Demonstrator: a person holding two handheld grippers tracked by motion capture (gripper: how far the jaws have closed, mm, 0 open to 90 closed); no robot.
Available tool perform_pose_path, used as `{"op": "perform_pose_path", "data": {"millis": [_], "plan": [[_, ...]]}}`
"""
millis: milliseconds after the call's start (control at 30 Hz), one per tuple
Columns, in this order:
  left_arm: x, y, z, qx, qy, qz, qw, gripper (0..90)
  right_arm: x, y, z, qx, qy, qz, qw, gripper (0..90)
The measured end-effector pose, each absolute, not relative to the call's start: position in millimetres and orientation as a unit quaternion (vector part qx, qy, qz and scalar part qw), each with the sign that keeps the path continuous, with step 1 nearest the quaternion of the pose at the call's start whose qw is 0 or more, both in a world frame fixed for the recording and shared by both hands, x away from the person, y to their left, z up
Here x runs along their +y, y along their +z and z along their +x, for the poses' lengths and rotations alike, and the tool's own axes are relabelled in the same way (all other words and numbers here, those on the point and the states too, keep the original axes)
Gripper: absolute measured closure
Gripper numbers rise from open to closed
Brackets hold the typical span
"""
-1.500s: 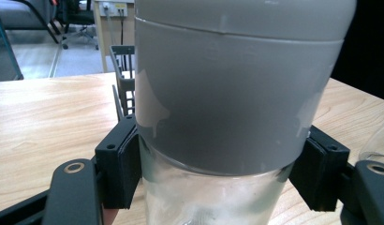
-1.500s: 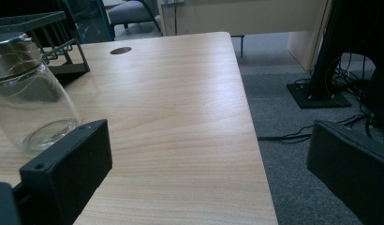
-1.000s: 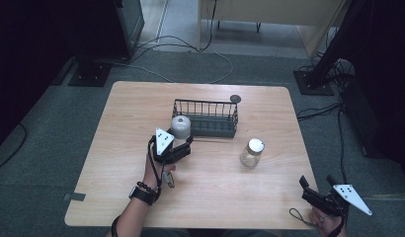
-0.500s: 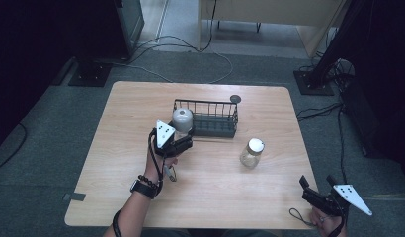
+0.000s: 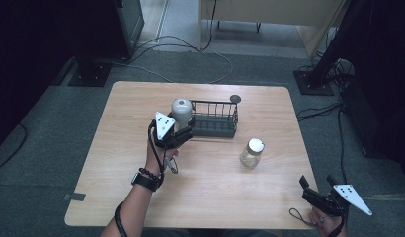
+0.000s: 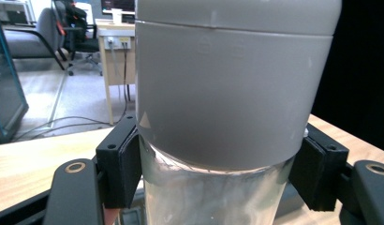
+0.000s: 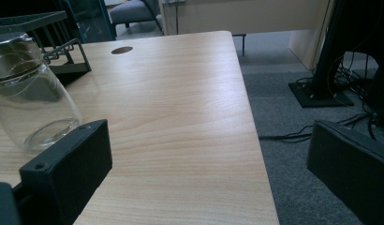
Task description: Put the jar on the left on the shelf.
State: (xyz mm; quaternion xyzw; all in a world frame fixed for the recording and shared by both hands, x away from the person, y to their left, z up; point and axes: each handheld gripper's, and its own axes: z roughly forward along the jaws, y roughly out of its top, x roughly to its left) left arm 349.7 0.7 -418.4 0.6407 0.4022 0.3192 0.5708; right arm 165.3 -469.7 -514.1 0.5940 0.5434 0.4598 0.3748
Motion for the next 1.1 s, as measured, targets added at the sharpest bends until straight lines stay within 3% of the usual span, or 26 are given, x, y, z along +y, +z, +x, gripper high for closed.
{"op": "perform_pose_path", "data": {"millis": [1100], "plan": [[-16.9, -387.5, 390.1, 0.404, 0.343, 0.628, 0.57, 29.1, -469.8, -514.2, 165.3, 0.545, 0.461, 0.592, 0.374, 0.0]]}}
